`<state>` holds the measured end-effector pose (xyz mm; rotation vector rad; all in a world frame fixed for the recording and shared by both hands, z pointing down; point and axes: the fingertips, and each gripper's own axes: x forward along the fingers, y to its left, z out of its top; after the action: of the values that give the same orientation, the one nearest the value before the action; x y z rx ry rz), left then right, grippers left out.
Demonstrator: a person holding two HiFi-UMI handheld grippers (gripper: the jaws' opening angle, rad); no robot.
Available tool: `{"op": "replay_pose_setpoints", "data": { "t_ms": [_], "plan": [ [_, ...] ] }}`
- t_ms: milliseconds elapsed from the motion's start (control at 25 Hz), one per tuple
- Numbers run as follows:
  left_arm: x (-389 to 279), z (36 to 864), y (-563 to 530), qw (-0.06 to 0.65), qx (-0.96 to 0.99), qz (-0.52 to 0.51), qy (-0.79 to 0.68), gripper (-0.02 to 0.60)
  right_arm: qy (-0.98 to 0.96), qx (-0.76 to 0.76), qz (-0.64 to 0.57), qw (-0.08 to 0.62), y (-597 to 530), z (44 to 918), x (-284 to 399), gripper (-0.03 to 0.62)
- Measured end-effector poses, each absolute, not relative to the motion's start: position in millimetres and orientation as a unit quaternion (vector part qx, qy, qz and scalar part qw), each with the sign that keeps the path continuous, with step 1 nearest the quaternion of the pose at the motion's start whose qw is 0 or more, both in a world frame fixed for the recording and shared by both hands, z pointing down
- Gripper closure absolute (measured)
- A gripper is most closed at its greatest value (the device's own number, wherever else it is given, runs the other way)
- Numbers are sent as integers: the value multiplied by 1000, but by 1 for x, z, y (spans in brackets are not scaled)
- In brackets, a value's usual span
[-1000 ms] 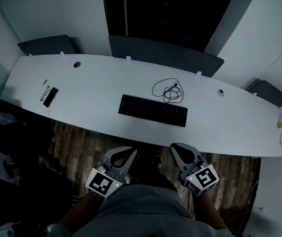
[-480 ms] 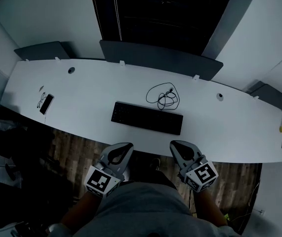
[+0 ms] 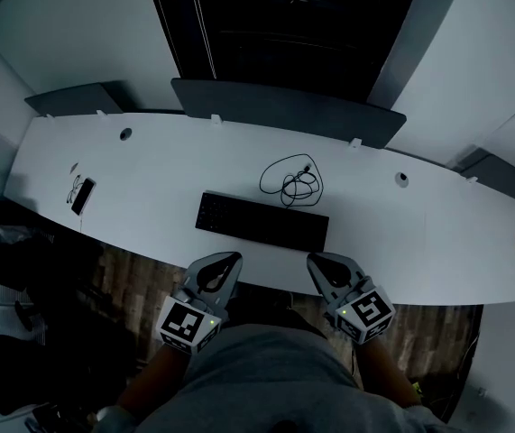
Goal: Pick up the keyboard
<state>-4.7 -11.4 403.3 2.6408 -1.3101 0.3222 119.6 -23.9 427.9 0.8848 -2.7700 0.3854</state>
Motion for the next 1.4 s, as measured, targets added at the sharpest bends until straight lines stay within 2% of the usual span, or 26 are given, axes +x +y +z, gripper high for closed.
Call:
{"op": "replay_pose_setpoints", "data": {
  "t_ms": [280, 520, 1000, 1400],
  "plan": [
    [-17, 420, -39, 90, 885, 113, -443, 577, -926, 316, 157, 132, -50, 464, 129, 588],
    [-46, 450, -77, 142, 884, 97, -435, 575, -904, 347, 192, 162, -78, 503, 128, 588],
    [-120, 537, -149, 180, 869, 178, -426, 574, -847, 423, 238, 216, -125, 562, 132, 588],
    [-159, 616, -174, 236, 836, 248, -429, 566, -797, 467, 285, 255, -151, 621, 165, 588]
  ]
}}
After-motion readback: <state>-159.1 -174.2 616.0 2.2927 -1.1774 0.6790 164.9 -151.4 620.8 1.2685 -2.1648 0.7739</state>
